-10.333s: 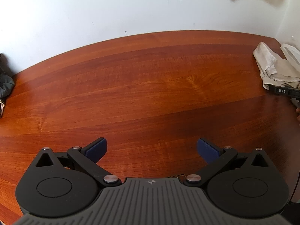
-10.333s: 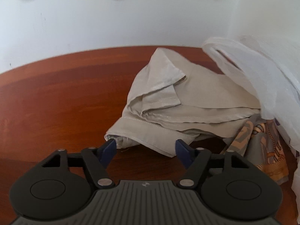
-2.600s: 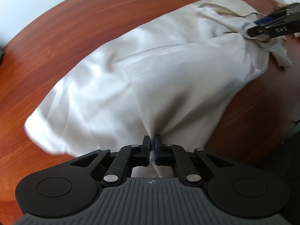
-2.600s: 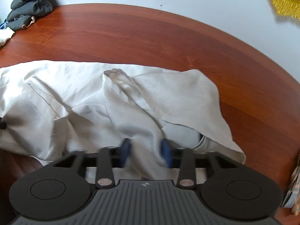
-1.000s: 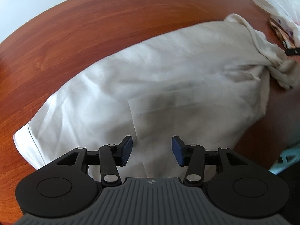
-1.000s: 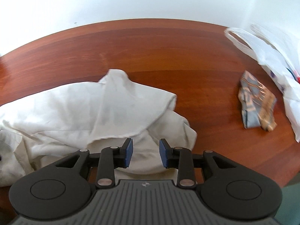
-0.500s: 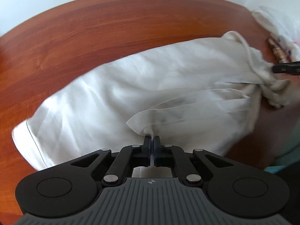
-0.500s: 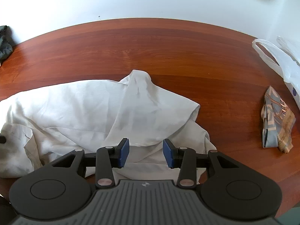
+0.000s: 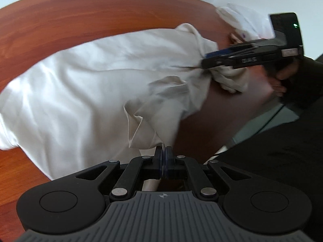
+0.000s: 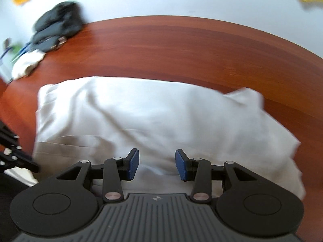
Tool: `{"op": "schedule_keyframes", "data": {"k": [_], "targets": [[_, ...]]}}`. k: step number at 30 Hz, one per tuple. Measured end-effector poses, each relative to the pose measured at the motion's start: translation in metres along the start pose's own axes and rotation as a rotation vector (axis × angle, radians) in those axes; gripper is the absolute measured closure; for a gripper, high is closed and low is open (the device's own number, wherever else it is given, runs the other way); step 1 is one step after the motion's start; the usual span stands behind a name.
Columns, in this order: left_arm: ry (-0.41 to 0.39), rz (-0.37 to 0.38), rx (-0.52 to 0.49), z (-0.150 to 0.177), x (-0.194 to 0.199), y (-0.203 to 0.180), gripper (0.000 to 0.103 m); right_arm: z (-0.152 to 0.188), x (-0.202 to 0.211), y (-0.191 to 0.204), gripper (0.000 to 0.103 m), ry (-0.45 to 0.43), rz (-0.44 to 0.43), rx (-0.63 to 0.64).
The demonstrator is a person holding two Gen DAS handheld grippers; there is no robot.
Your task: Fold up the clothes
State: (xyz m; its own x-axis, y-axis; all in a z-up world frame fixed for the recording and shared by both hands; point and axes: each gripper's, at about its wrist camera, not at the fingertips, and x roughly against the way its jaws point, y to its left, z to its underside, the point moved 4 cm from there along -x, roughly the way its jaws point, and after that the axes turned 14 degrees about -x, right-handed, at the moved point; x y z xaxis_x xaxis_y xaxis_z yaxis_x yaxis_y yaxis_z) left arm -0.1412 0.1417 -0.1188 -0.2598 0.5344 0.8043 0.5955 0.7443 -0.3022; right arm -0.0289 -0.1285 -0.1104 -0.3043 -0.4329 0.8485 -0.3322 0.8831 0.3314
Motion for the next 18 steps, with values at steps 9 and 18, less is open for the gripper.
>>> {"op": "schedule_keyframes", "data": {"k": [9,18], "targets": [[-0.043,-0.087,0.016,0.006,0.011,0.004,0.100,0.028,-0.019,0.056,0.035,0.119,-0.110,0.170],[-0.097,-0.121,0.004,-0.007,0.029,0.016,0.100,0.025,-0.044,0.068,0.056,0.151,-0.076,0.226]]}}
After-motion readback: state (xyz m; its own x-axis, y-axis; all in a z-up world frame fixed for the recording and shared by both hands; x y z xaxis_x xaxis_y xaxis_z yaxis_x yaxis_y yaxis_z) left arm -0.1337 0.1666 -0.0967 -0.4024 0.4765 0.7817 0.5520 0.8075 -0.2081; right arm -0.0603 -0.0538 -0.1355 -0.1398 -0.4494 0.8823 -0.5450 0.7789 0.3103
